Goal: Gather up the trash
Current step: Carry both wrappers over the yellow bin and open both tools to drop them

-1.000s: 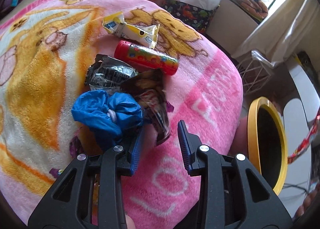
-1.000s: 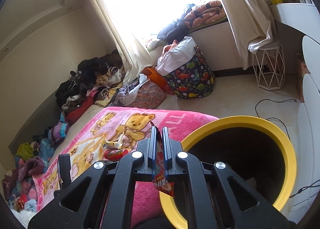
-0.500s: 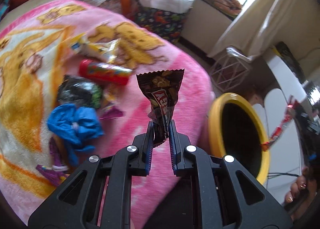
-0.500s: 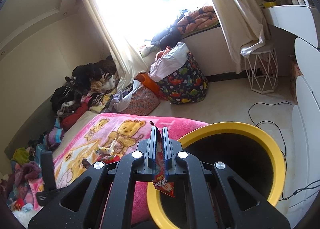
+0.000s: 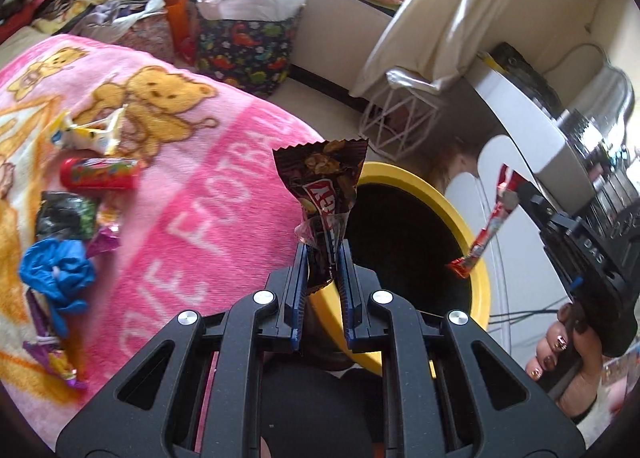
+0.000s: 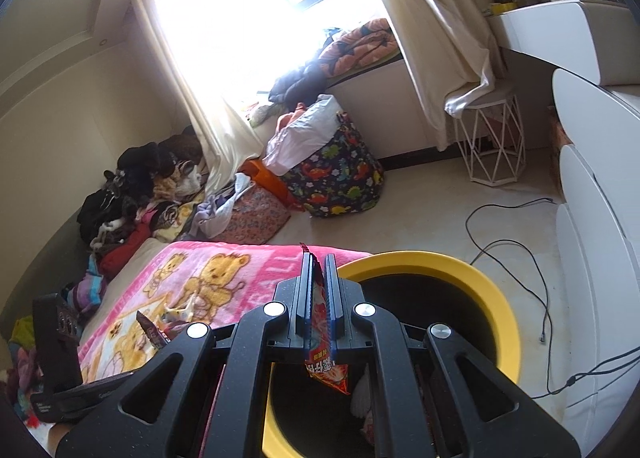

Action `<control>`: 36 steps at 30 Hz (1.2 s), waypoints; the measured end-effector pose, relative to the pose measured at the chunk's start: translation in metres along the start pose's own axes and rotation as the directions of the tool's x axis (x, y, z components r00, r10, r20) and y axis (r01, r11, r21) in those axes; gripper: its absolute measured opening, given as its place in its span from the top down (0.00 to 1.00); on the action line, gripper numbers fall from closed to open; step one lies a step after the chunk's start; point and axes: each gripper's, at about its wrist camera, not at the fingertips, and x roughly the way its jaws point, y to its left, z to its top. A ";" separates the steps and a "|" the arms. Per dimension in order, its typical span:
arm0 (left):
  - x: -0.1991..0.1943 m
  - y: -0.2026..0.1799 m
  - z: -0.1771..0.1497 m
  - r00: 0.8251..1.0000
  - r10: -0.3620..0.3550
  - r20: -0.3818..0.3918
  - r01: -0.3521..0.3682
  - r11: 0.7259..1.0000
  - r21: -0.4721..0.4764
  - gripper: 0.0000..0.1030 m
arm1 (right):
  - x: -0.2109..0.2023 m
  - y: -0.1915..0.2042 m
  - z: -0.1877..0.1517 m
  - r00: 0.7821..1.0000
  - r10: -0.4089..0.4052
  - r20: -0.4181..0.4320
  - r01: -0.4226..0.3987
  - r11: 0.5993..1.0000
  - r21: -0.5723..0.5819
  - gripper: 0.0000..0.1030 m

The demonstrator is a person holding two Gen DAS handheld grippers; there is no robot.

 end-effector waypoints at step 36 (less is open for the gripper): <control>-0.006 -0.018 -0.010 0.990 0.108 0.096 -0.119 0.985 0.122 0.11 | 0.009 -0.007 -0.012 0.999 -0.038 -0.026 0.039 0.999 0.032 0.30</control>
